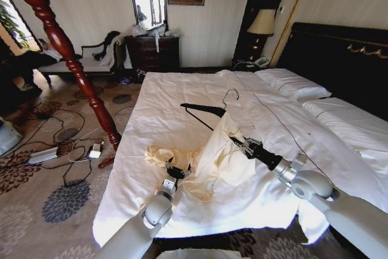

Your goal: Pick up the clothes from the bed and hang them on the clothes hanger.

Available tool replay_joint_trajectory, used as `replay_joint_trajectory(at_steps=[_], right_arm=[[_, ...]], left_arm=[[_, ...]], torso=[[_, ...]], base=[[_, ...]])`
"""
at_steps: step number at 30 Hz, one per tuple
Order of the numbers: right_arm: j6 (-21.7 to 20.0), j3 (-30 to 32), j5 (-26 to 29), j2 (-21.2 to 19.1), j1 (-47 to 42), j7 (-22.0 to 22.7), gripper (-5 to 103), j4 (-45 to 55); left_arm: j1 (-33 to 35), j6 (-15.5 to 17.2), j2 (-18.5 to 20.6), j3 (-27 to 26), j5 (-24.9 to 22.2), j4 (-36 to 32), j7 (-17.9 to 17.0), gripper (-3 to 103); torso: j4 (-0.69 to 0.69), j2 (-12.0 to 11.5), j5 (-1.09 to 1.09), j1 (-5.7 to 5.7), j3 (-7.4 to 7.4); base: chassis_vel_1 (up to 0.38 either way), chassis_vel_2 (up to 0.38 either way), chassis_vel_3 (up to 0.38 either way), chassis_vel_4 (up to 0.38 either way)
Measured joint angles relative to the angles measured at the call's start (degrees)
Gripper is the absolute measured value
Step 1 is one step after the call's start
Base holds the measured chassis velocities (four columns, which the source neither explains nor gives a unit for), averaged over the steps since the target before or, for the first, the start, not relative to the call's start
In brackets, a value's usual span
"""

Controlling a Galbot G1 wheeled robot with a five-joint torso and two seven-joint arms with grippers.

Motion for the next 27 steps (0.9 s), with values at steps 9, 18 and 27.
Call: replay_joint_trajectory(at_steps=[9,18,27], right_arm=[[0.0,0.41,-0.01,-0.11,-0.25,0.02,20,0.35],[0.0,0.58,-0.01,-0.05,-0.49,0.07,20,0.49],[0.0,0.39,-0.01,0.07,-0.41,0.1,20,0.26]], left_arm=[[-1.65,0.38,-3.0,4.15,1.3,4.9,0.09,66],[-2.56,0.86,-4.6,4.88,0.61,6.97,-0.59,64],[-2.56,0.34,-4.69,3.59,-0.09,6.61,-0.69,42]], torso=[[0.0,0.0,0.0,0.0,0.0],[-0.01,0.0,0.0,0.0,0.0],[0.0,0.0,0.0,0.0,0.0]], base=[[0.0,0.0,0.0,0.0],[0.0,0.0,0.0,0.0],[0.0,0.0,0.0,0.0]])
